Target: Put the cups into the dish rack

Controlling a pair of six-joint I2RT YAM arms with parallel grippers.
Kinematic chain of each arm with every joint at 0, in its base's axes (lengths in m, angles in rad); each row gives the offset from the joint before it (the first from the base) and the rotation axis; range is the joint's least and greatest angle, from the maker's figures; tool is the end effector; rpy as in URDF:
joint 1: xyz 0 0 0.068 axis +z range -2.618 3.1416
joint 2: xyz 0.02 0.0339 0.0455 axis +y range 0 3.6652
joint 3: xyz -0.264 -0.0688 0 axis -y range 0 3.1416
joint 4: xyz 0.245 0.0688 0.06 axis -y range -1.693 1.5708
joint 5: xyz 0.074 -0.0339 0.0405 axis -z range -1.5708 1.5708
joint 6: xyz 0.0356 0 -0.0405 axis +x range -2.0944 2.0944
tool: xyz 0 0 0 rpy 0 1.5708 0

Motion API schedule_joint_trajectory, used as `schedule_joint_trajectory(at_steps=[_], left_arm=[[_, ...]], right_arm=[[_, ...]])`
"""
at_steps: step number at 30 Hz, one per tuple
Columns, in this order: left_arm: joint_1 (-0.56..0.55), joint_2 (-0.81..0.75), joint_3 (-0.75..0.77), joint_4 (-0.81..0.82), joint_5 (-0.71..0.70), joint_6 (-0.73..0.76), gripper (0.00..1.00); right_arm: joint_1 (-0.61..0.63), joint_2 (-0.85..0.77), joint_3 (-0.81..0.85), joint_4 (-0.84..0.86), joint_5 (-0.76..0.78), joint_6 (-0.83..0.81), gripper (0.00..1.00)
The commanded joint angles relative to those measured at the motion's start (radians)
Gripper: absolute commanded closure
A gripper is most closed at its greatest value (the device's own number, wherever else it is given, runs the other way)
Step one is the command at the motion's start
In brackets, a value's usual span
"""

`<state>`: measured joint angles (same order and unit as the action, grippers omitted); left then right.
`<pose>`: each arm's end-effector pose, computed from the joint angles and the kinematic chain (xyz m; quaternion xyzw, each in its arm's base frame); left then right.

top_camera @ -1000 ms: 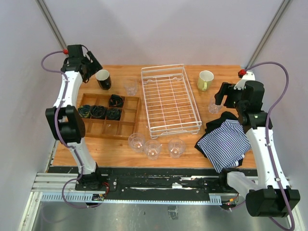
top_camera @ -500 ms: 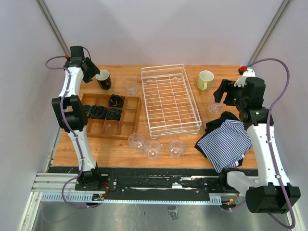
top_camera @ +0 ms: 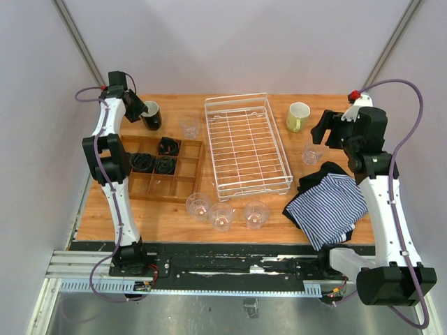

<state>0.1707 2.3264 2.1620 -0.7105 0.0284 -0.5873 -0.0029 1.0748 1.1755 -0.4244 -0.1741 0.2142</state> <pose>0.5154 0.0878 0.2406 -0.3433 0.8751 -0.0836 0.3308 0.2355 0.0055 0.3953 0.0371 0.8095 0.1315 0.5710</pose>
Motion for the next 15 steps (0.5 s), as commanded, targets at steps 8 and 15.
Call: schedule_joint_trajectory(at_steps=[8,15], left_arm=[[0.003,0.022,0.029,-0.011,0.036,0.034,0.95],[0.005,-0.03,0.022,0.036,0.129,0.038,1.0]], right_arm=[[0.003,0.017,0.061,-0.013,0.002,0.025,0.22],[0.005,0.016,0.085,-0.038,-0.104,0.017,0.23]])
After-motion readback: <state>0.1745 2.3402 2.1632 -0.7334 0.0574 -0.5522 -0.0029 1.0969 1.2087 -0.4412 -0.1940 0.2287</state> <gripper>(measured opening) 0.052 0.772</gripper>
